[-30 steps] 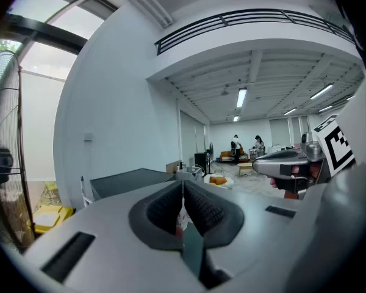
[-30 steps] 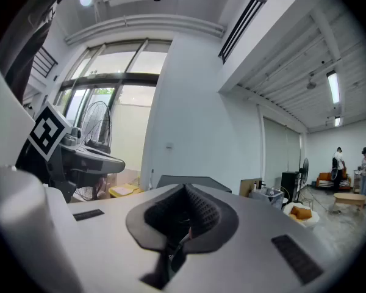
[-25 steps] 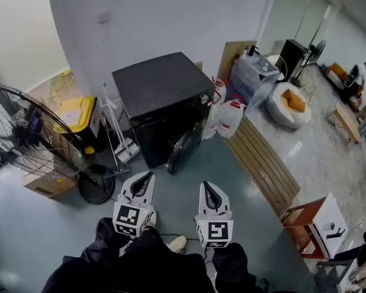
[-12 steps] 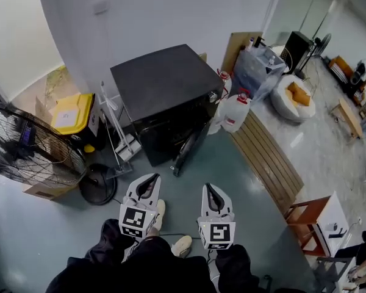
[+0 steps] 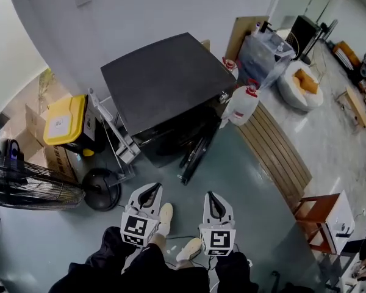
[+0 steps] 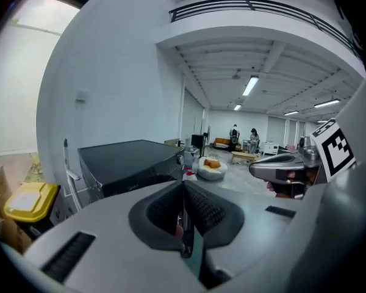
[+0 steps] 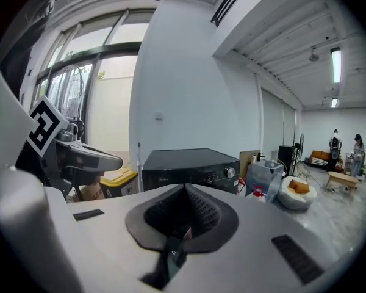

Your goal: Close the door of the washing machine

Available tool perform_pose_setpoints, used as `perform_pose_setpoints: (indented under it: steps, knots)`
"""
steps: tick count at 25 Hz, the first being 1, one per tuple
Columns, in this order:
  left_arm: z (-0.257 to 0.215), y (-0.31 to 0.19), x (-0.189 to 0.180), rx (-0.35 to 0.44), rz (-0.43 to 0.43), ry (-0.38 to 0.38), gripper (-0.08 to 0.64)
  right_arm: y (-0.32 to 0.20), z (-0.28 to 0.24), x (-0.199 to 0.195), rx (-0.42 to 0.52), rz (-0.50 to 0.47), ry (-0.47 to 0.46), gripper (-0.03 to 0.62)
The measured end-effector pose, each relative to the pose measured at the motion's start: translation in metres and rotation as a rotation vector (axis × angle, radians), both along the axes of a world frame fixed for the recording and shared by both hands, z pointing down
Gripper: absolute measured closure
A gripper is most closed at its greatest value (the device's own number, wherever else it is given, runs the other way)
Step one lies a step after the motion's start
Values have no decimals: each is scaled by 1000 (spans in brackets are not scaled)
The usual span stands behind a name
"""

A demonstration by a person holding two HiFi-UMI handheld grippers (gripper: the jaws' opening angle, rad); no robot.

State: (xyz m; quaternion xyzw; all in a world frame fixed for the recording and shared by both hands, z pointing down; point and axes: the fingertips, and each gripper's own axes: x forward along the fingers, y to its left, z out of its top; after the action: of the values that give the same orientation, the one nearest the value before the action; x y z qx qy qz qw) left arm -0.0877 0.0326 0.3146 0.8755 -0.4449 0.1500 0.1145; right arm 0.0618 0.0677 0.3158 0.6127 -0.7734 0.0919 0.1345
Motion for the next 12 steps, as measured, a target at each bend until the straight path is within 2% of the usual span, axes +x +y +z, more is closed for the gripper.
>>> perform_pose_setpoints:
  steps: [3,12]
  knots:
    - [30,-27,-4,-37,6,-11,529,-24,34,-3,-48,21,-5,575]
    - [114,-91,-2,-102,5,27,529,-70,135,-3,-168,66,-23,575]
